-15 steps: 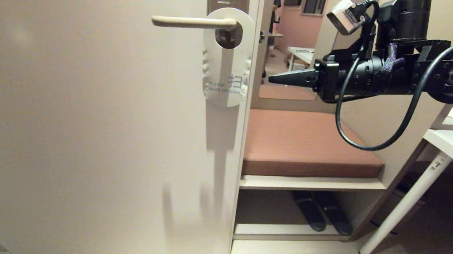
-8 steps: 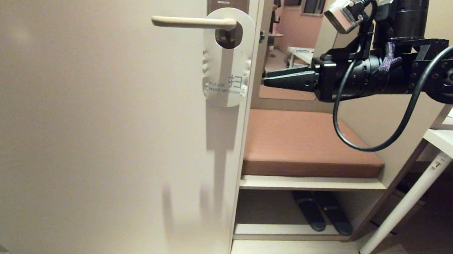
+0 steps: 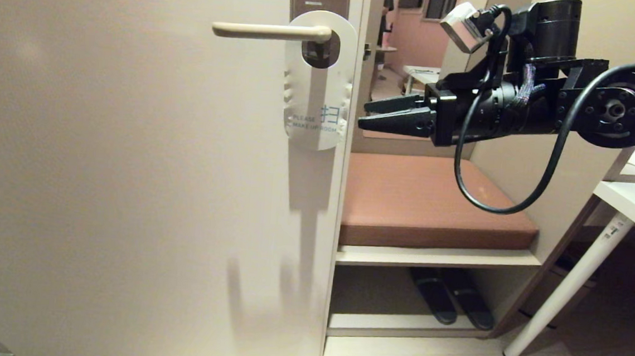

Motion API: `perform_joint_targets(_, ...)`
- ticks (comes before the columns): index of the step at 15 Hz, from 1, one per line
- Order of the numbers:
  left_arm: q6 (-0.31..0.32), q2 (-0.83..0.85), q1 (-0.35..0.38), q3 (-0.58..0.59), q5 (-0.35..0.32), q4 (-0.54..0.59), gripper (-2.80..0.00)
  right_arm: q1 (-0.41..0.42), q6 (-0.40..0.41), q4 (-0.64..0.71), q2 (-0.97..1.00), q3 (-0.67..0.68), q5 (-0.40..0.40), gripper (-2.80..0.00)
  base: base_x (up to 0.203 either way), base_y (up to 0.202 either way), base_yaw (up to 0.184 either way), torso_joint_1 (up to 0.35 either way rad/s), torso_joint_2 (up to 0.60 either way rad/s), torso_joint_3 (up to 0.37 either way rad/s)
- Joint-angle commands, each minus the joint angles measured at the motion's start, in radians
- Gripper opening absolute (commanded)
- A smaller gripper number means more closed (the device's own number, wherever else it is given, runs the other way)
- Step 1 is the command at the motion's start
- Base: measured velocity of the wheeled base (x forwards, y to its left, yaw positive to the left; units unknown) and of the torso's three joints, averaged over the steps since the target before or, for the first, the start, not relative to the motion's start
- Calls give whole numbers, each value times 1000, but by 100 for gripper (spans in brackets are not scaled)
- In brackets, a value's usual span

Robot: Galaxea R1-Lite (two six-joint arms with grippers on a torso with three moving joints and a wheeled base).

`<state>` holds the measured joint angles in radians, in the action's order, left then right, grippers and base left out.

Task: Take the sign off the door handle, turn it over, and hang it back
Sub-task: Take down the sign

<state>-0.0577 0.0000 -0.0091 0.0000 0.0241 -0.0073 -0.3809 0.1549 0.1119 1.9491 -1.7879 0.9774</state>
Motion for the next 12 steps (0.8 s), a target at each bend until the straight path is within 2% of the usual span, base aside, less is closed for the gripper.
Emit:
perform_joint_targets(1,-1,0,0,0,0,0,-280,-6,0,0,23,-20,7,0,0,0,0,0,0,0)
perform_joint_targets(8,-1,0,0,0,0,0,-280,-7,-11,-44,87,-60,94,0,0,0,0,0,0,0)
perform_joint_targets(12,-1,0,0,0,0,0,-280,-9,-35,-41,136,-141,135,0,0,0,0,0,0,0)
